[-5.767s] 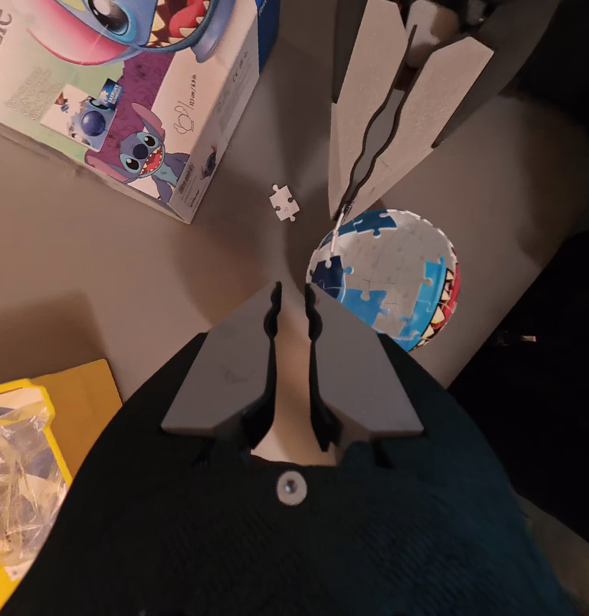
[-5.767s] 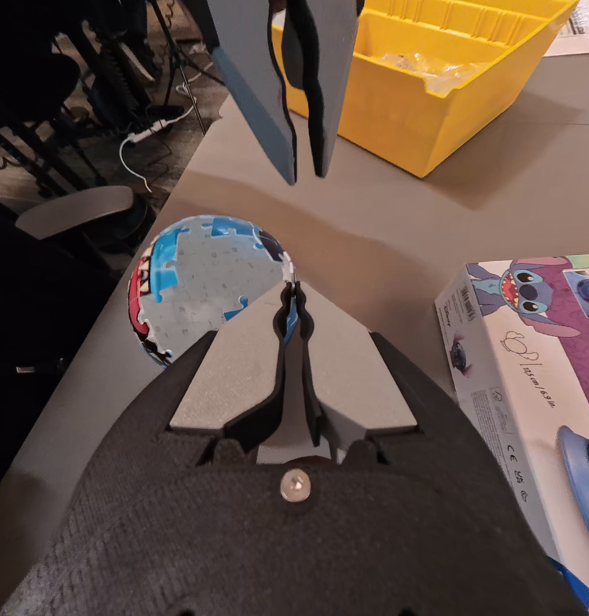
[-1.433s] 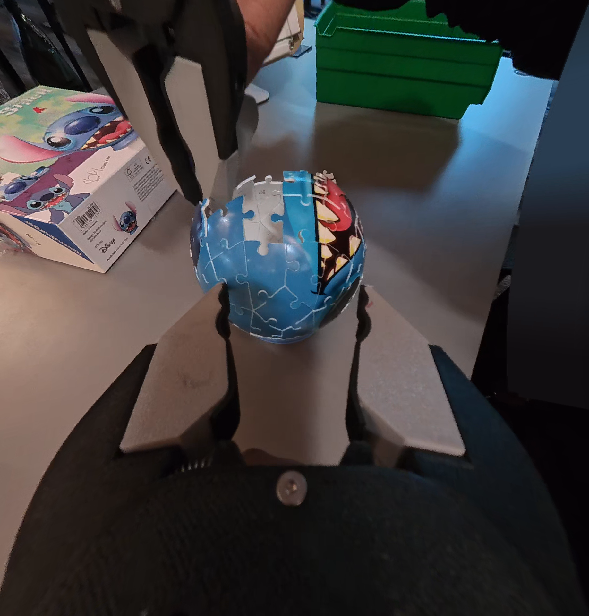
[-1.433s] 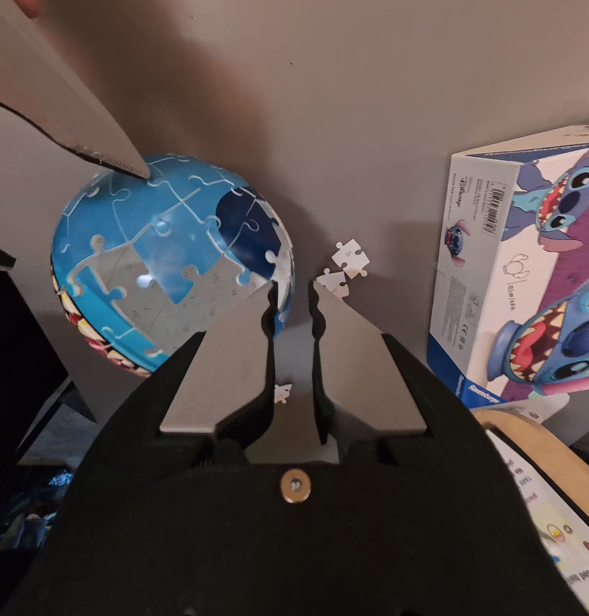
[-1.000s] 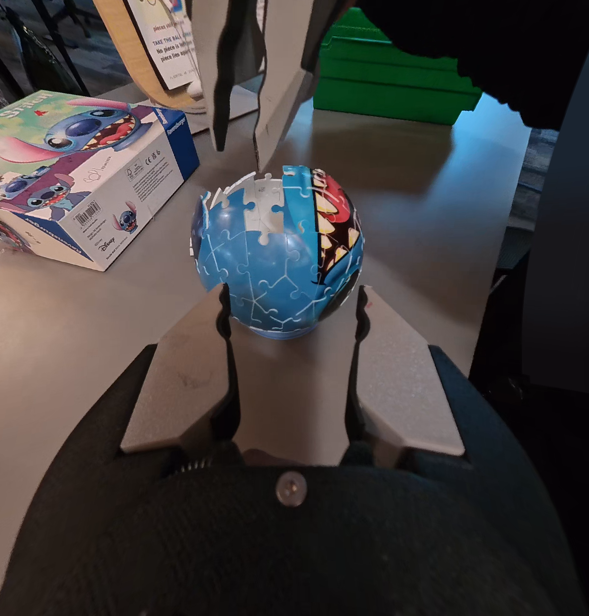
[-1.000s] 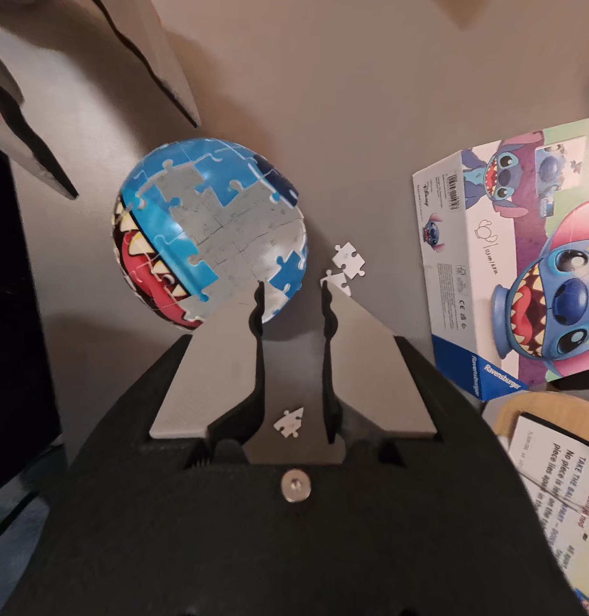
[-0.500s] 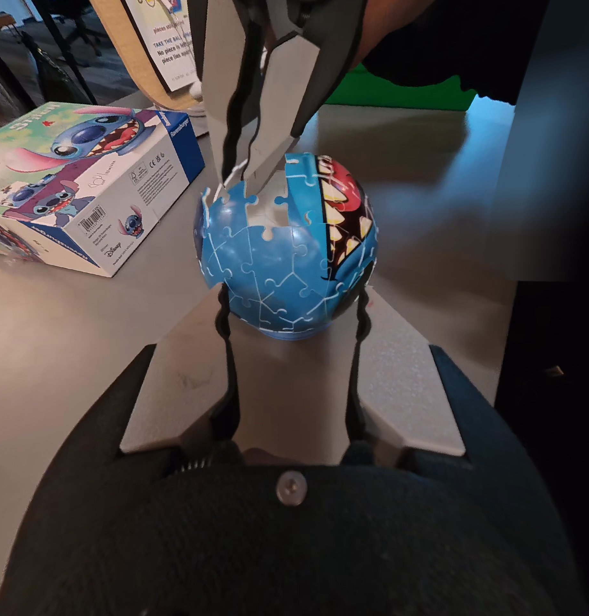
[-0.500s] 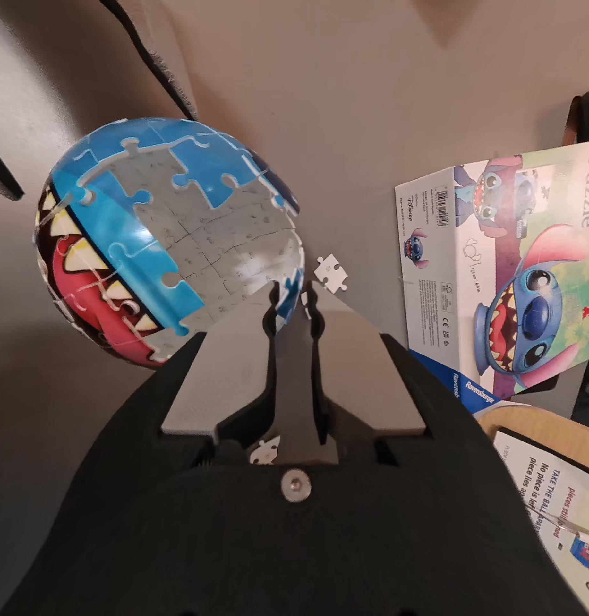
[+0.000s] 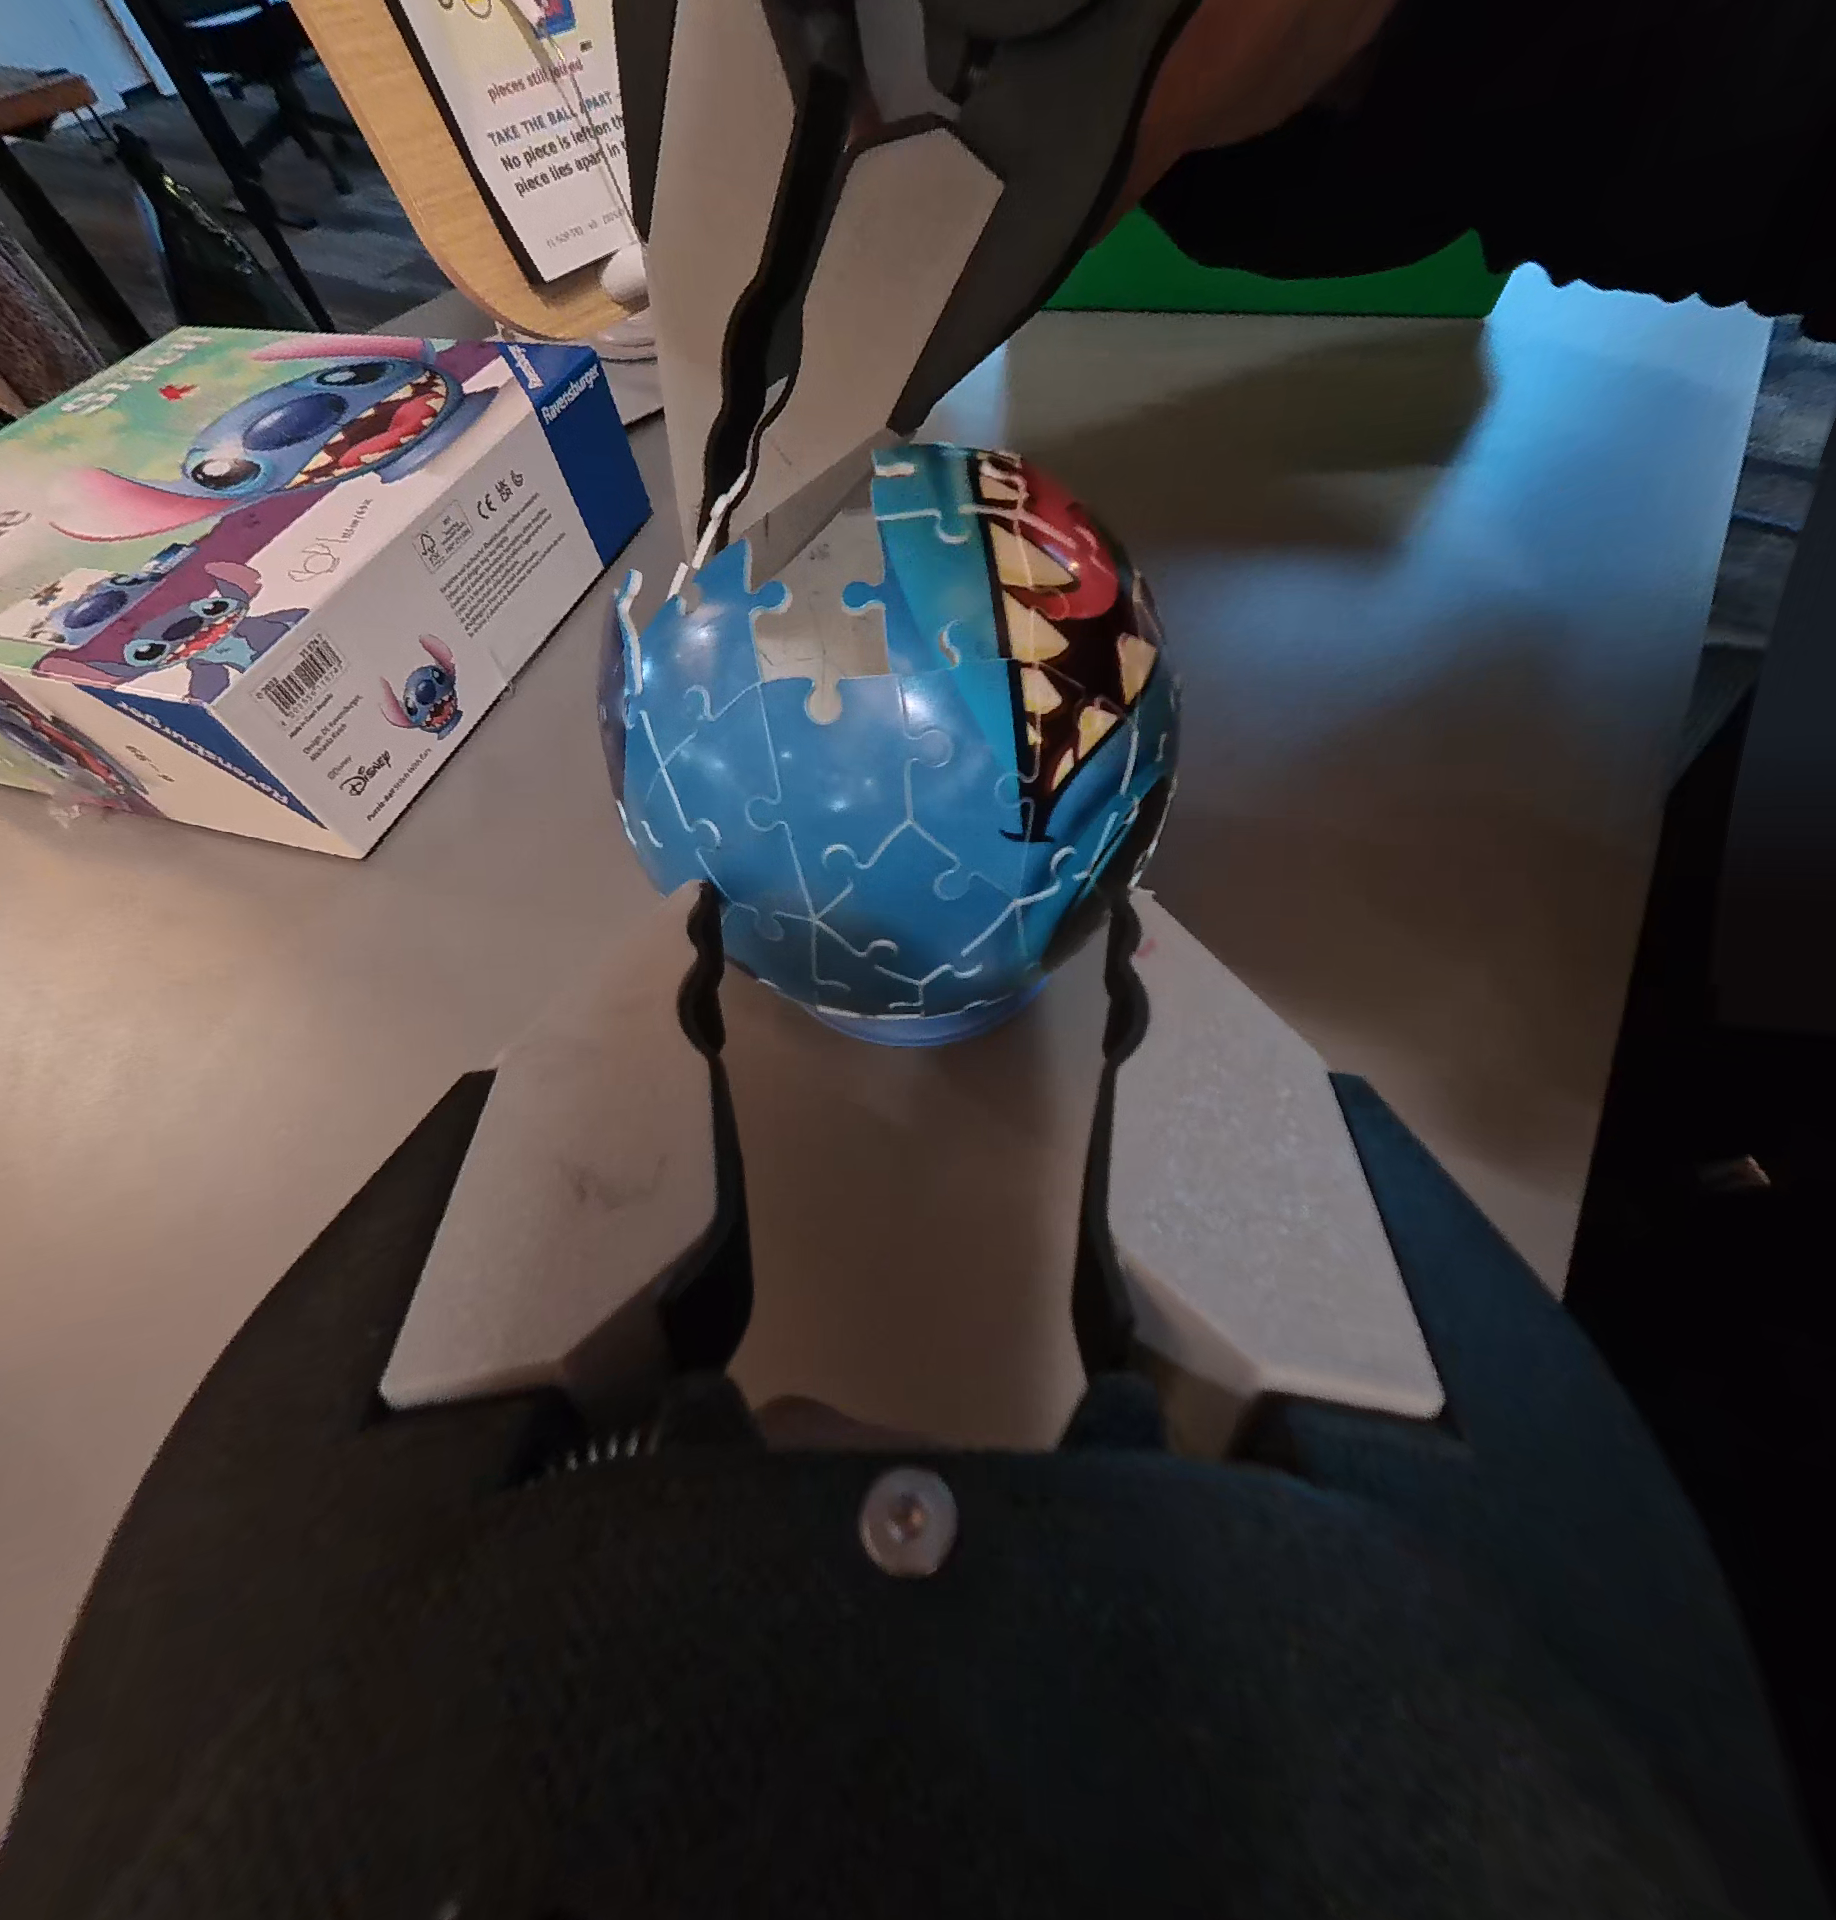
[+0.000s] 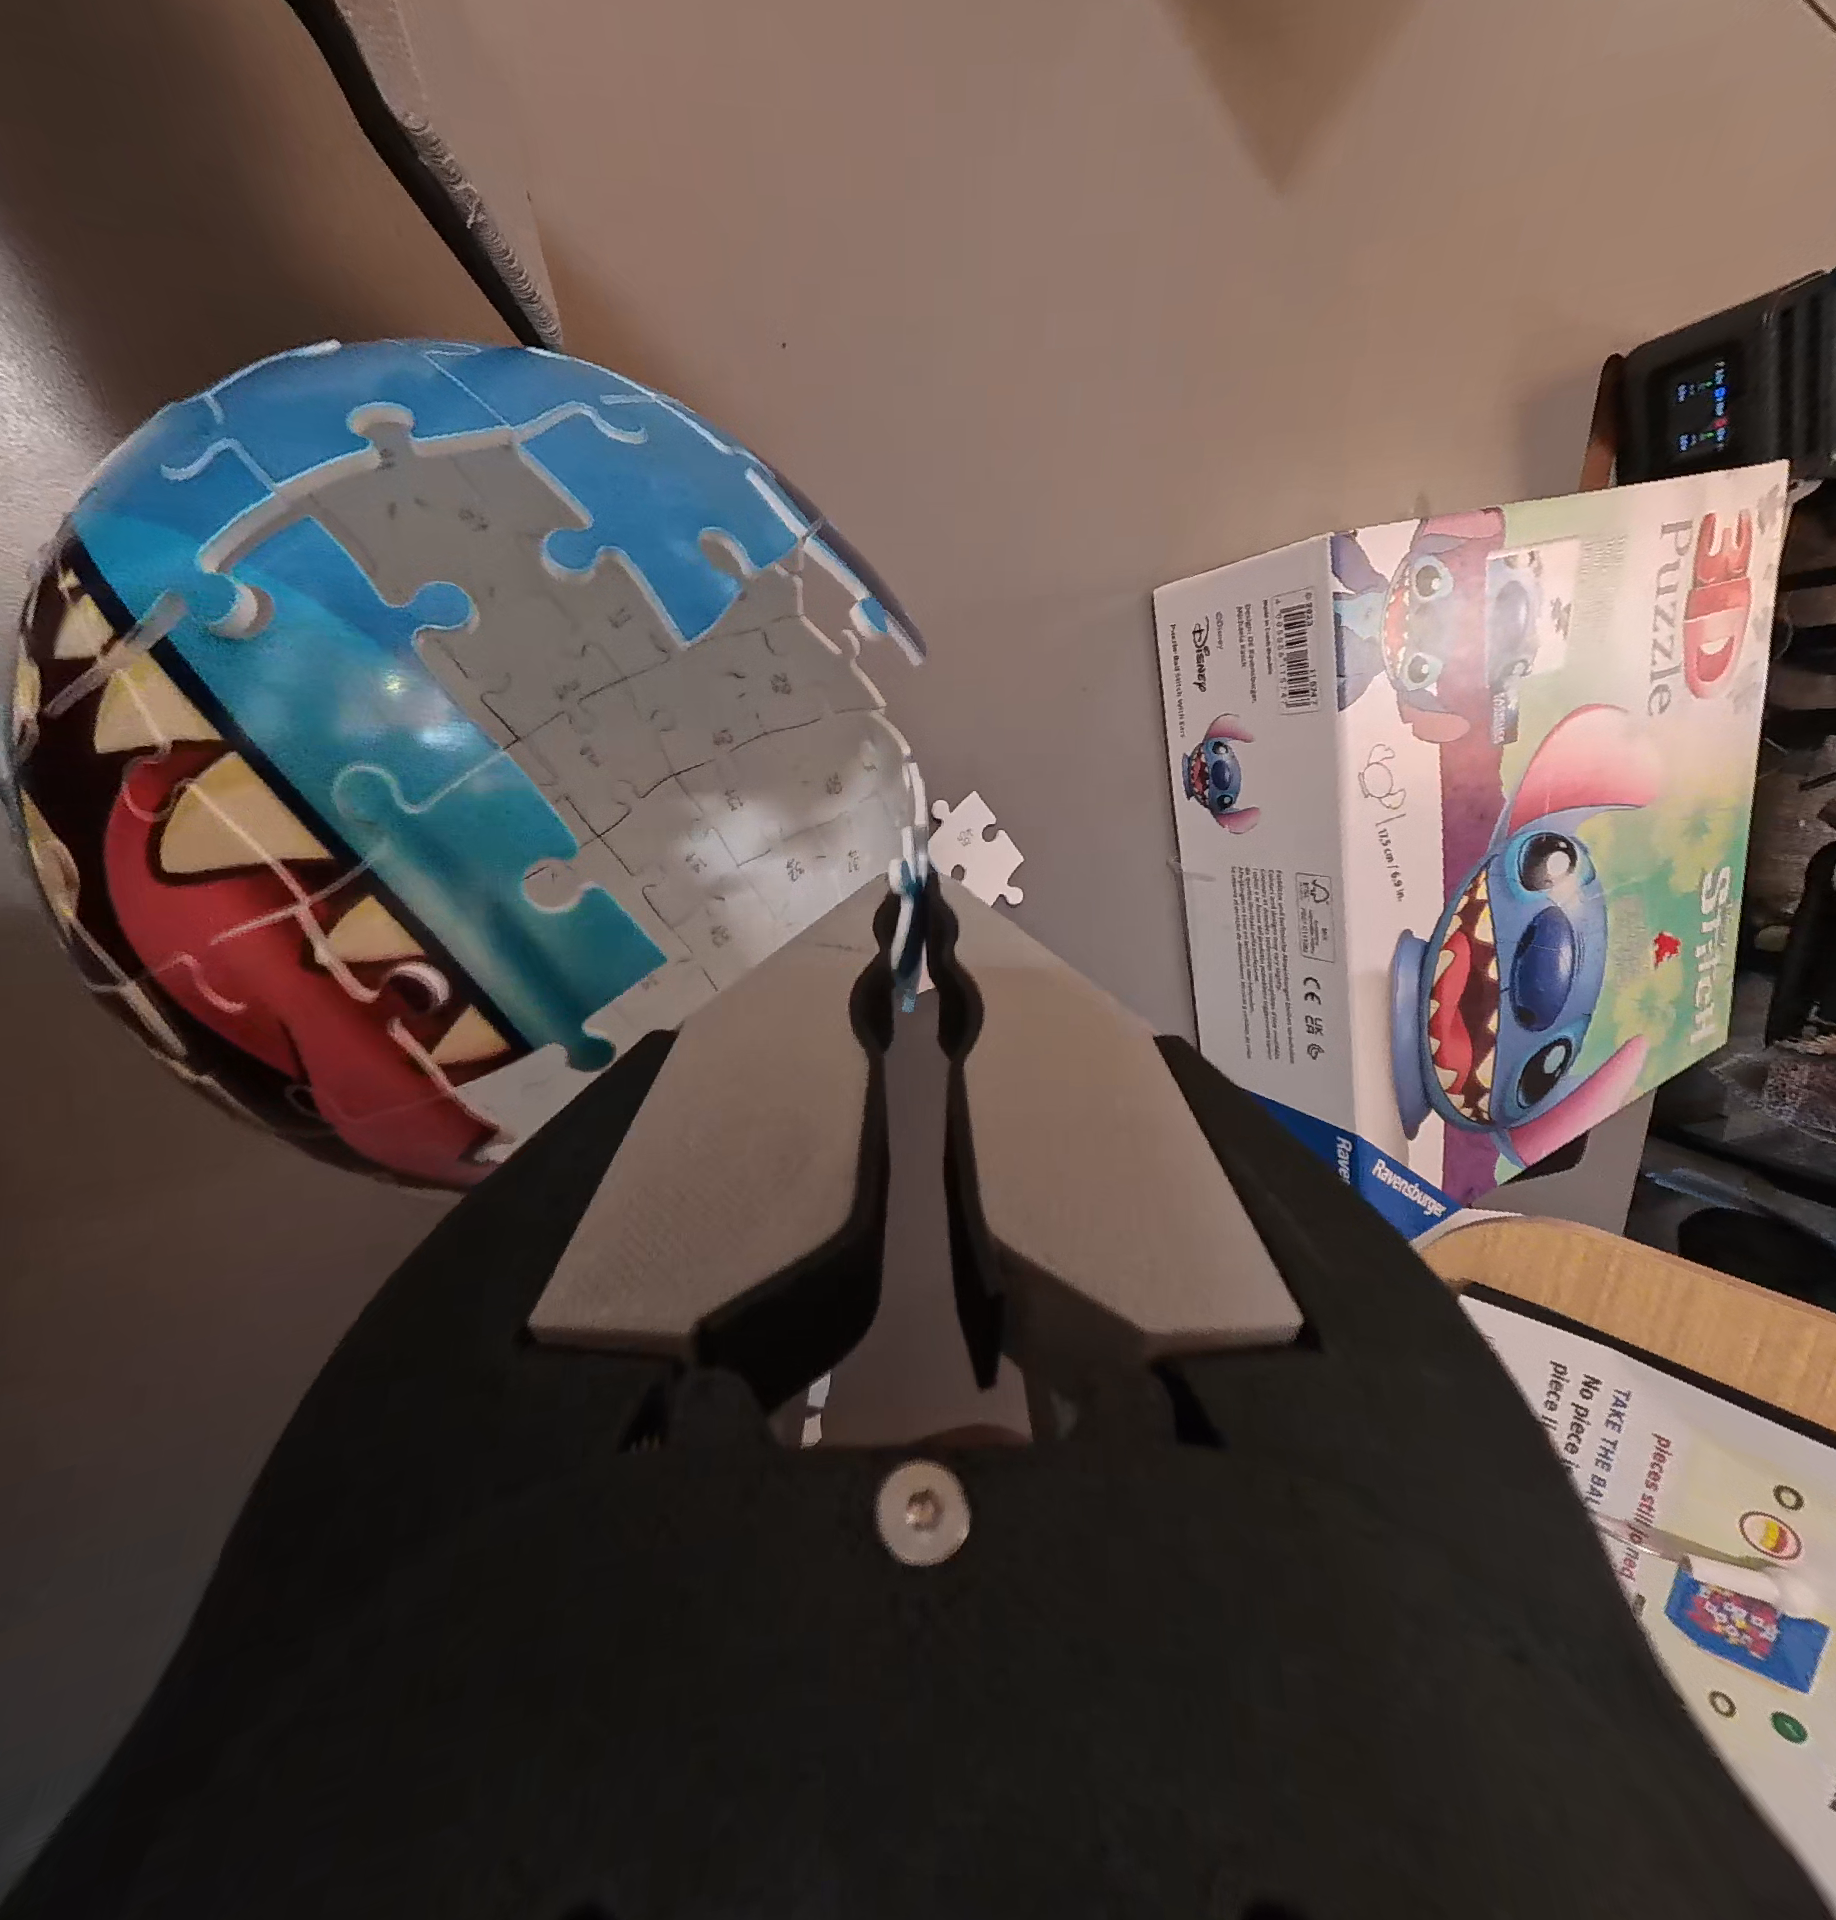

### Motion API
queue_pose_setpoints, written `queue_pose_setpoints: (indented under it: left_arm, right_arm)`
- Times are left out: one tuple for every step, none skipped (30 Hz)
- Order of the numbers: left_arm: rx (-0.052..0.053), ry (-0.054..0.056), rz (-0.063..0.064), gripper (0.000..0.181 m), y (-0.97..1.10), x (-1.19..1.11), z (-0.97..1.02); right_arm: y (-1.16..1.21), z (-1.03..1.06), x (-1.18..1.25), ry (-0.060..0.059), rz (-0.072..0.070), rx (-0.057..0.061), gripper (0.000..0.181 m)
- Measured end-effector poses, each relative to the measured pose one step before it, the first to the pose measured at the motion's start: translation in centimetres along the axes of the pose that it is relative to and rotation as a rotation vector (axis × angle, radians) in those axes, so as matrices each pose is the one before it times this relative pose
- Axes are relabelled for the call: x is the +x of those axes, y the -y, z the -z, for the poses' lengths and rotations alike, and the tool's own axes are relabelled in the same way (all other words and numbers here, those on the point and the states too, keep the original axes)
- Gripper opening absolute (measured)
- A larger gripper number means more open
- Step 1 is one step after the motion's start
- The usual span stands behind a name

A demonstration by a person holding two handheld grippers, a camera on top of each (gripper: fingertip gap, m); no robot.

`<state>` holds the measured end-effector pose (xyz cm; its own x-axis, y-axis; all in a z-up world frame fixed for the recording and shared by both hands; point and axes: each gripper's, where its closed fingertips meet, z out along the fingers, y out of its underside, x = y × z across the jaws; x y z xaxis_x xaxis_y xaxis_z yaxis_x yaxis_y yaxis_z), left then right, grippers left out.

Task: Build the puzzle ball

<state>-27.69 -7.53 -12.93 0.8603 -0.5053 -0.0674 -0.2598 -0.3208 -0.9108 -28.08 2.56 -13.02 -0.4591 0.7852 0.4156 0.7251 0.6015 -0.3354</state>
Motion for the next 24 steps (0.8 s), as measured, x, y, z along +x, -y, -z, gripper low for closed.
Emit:
queue_pose_setpoints:
  left_arm:
    - [-0.0012, 0.0001, -0.0007, 0.073, 0.0, 0.033, 0.003]
    - [-0.0002, 0.0002, 0.0003, 0.073, 0.009, 0.008, 0.001]
    - [0.0, -0.0002, 0.0008, 0.073, 0.013, 0.003, -0.004]
    - [0.0004, -0.0004, 0.001, 0.072, 0.01, -0.006, 0.01]
    - [0.0002, -0.0002, 0.0009, 0.072, 0.006, -0.009, 0.012]
    - [0.0, -0.0008, 0.0006, 0.072, 0.012, 0.01, 0.021]
    - [0.0013, -0.0006, 0.0, 0.071, 0.036, 0.022, 0.027]
    - [0.0015, 0.0002, -0.0004, 0.071, 0.038, 0.007, 0.026]
    - [0.0021, 0.0005, 0.0001, 0.07, 0.047, 0.007, 0.022]
    - [0.0012, -0.0009, 0.001, 0.07, 0.027, 0.019, 0.02]
    - [0.0003, -0.0005, 0.0014, 0.07, 0.02, 0.007, 0.01]
    - [0.0006, -0.0005, 0.0007, 0.07, 0.006, 0.003, 0.0]
    - [0.0005, -0.0011, 0.0, 0.069, -0.005, 0.021, 0.0]
    - [0.0003, 0.0003, 0.0003, 0.069, -0.005, -0.015, -0.01]
    - [-0.0005, -0.0009, 0.0009, 0.069, -0.015, 0.005, -0.004]
    - [-0.0001, -0.0017, 0.0014, 0.069, -0.015, 0.004, 0.002]
    - [0.0009, -0.0018, 0.002, 0.069, -0.006, -0.008, 0.004]
    - [0.002, -0.0014, 0.0022, 0.069, 0.019, -0.013, 0.0]
    - [0.0022, -0.0021, 0.0025, 0.069, 0.031, -0.002, 0.003]
    - [0.0012, -0.0024, 0.0023, 0.069, 0.001, 0.011, -0.002]
    - [0.0008, -0.0015, 0.0016, 0.069, 0.006, 0.015, 0.004]
    - [0.0006, -0.0004, 0.0004, 0.069, -0.006, 0.005, 0.004]
    - [0.0003, 0.0001, -0.0005, 0.069, 0.006, 0.017, -0.003]
    - [-0.0002, 0.0006, -0.0007, 0.069, -0.001, 0.009, 0.0]
  right_arm:
    - [0.002, -0.005, 0.014, -0.0035, -0.0052, 0.0025, 0.0]
    - [-0.002, -0.007, 0.011, 0.0, -0.0062, 0.0034, 0.0]
    - [-0.004, -0.007, 0.02, 0.0017, -0.0084, 0.0048, 0.001]
    - [0.003, -0.014, 0.042, 0.0021, -0.0091, 0.0057, 0.001]
    - [0.001, -0.007, 0.037, 0.0015, -0.0065, 0.0036, 0.001]
    - [-0.035, -0.012, 0.052, -0.002, -0.0011, 0.0003, 0.001]
    - [-0.088, -0.036, 0.15, -0.0113, 0.0068, -0.0043, 0.002]
    - [-0.083, -0.01, 0.254, -0.0213, 0.0111, -0.0077, 0.009]
    - [0.002, 0.014, 0.133, -0.0153, 0.0132, -0.0043, 0.013]
    - [0.019, 0.007, -0.054, -0.0051, 0.0153, -0.0051, 0.012]
    - [0.018, -0.006, -0.079, -0.0046, 0.0145, -0.0059, 0.009]
    - [0.046, -0.025, -0.13, -0.0033, 0.0159, -0.0053, 0.007]
    - [0.078, -0.023, -0.078, -0.008, 0.018, -0.0013, 0.001]
    - [0.124, 0.03, 0.09, -0.0165, 0.0161, 0.004, 0.001]
    - [0.135, 0.051, 0.051, -0.0073, 0.0099, 0.0074, 0.001]
    - [0.085, 0.041, 0.019, 0.0001, 0.0018, 0.0051, 0.001]
    - [0.018, 0.003, 0.008, 0.0051, -0.0023, 0.0019, 0.001]
    - [0.013, -0.013, -0.001, 0.008, -0.0043, 0.0032, 0.001]
    - [-0.004, -0.015, -0.014, 0.0095, -0.0058, 0.0023, 0.001]
    - [-0.018, 0.002, -0.008, 0.0095, -0.0065, 0.0005, 0.0]
    - [-0.004, -0.009, -0.008, 0.007, -0.0048, -0.0007, 0.0]
    - [0.0, -0.012, 0.002, 0.0037, -0.0021, -0.0016, 0.0]
    - [0.001, -0.003, -0.004, 0.0012, 0.0001, -0.0024, 0.0]
    - [0.01, -0.005, -0.016, 0.0003, 0.0002, -0.0019, 0.0]
